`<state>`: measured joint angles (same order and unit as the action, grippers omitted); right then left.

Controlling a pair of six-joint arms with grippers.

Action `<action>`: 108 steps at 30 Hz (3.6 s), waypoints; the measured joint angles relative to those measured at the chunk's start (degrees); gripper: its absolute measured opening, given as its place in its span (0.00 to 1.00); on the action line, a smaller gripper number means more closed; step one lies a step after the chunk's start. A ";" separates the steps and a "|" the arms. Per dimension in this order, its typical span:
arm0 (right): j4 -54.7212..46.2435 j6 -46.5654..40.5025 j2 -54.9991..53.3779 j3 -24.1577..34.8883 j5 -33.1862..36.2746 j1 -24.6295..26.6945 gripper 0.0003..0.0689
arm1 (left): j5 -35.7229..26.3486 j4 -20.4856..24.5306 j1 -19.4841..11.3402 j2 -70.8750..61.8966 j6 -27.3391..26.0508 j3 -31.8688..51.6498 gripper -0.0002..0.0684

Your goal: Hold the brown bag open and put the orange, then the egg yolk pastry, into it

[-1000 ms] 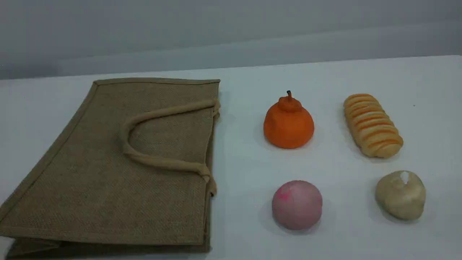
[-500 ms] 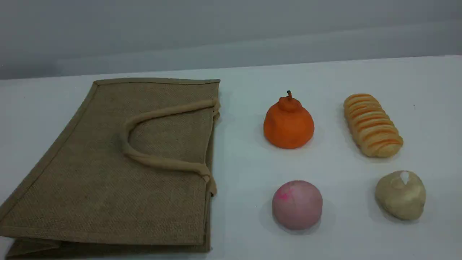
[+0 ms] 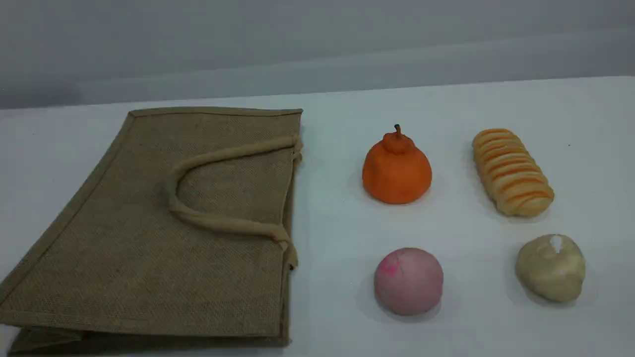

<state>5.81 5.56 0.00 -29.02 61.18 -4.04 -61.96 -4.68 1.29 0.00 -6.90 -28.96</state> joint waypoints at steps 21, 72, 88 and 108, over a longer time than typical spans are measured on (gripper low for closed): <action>0.74 -2.45 -9.54 -6.19 -8.54 -1.76 0.83 | 5.70 6.50 0.00 -13.39 13.32 -7.37 0.68; 2.89 -1.81 -54.95 -22.44 -23.35 -1.76 0.83 | 34.38 -3.47 11.56 -106.76 7.77 -36.91 0.68; 2.83 -1.77 -54.95 -22.44 -23.37 -1.76 0.83 | 35.04 -3.01 12.65 -119.87 13.65 -40.40 0.68; 2.83 -1.77 -54.90 -22.44 -22.12 -1.76 0.83 | 37.42 -2.81 12.60 -122.78 16.46 -40.40 0.68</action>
<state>8.63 3.79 -54.90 -51.46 39.06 -5.80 -24.54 -7.49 13.89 -122.78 9.56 -69.35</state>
